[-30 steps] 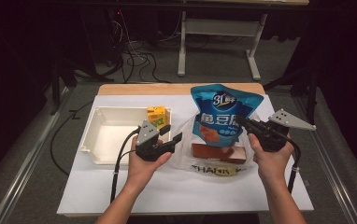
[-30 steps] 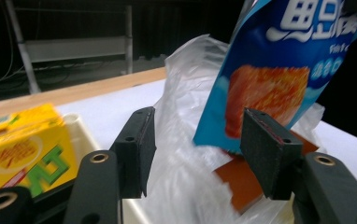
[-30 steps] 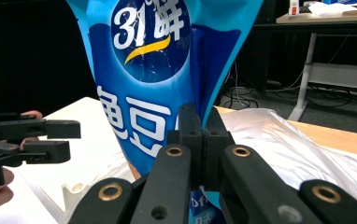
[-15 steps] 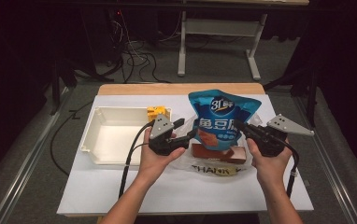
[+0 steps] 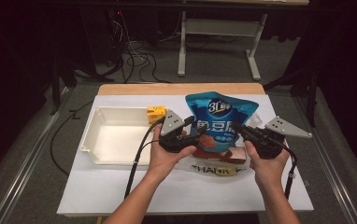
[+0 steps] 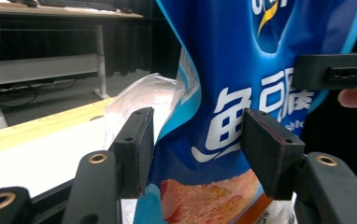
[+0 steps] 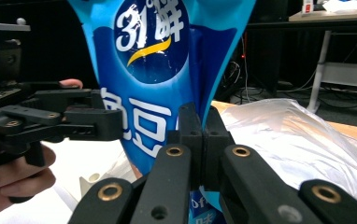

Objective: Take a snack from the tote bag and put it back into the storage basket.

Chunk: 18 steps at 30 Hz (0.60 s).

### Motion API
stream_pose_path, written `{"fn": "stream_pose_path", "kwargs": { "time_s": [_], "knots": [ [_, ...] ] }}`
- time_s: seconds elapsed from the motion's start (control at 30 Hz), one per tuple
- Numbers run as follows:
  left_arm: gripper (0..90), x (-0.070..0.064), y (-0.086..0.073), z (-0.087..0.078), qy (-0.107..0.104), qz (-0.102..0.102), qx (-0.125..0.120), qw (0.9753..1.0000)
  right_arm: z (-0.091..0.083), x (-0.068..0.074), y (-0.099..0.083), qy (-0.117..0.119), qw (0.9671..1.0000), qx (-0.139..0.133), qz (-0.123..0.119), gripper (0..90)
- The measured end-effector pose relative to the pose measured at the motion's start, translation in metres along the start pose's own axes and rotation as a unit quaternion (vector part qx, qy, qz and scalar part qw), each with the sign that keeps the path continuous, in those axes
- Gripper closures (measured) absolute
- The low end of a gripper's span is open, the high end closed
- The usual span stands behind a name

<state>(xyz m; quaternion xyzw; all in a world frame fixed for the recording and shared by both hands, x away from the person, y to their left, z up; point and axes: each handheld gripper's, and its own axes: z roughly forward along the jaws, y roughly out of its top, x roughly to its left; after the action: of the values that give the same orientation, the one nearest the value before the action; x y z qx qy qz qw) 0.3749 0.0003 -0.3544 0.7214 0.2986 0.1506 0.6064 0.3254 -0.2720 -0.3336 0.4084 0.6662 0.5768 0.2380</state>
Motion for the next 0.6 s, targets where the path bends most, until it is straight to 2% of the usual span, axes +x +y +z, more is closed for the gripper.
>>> {"fn": "stream_pose_path", "kwargs": {
  "time_s": [0.1, 0.27, 0.33, 0.4, 0.47, 0.6],
  "knots": [
    [41.4, -0.001, 0.003, 0.000, 0.011, 0.001, -0.013, 0.9999, -0.001, 0.000, 0.000, 0.005, 1.0000, 0.000, 0.000, 90.0],
    [48.1, -0.009, 0.010, 0.002, 0.003, 0.009, -0.018, 0.9998, 0.001, 0.003, -0.002, 0.006, 1.0000, 0.004, -0.007, 90.0],
    [50.3, -0.013, 0.012, 0.004, 0.018, 0.016, -0.015, 0.9996, 0.003, 0.006, -0.004, 0.007, 0.9999, 0.006, -0.009, 90.0],
    [55.4, -0.012, 0.013, 0.005, 0.017, 0.001, -0.014, 0.9998, 0.004, 0.008, -0.005, 0.002, 1.0000, 0.005, -0.008, 90.0],
    [62.7, -0.009, 0.012, 0.006, 0.004, -0.018, -0.013, 0.9997, 0.004, 0.008, -0.006, -0.001, 1.0000, 0.004, -0.004, 90.0],
    [81.2, -0.007, 0.010, 0.009, 0.002, -0.015, -0.008, 0.9999, 0.005, 0.010, -0.006, -0.002, 0.9999, 0.009, -0.012, 90.0]
  ]
}}
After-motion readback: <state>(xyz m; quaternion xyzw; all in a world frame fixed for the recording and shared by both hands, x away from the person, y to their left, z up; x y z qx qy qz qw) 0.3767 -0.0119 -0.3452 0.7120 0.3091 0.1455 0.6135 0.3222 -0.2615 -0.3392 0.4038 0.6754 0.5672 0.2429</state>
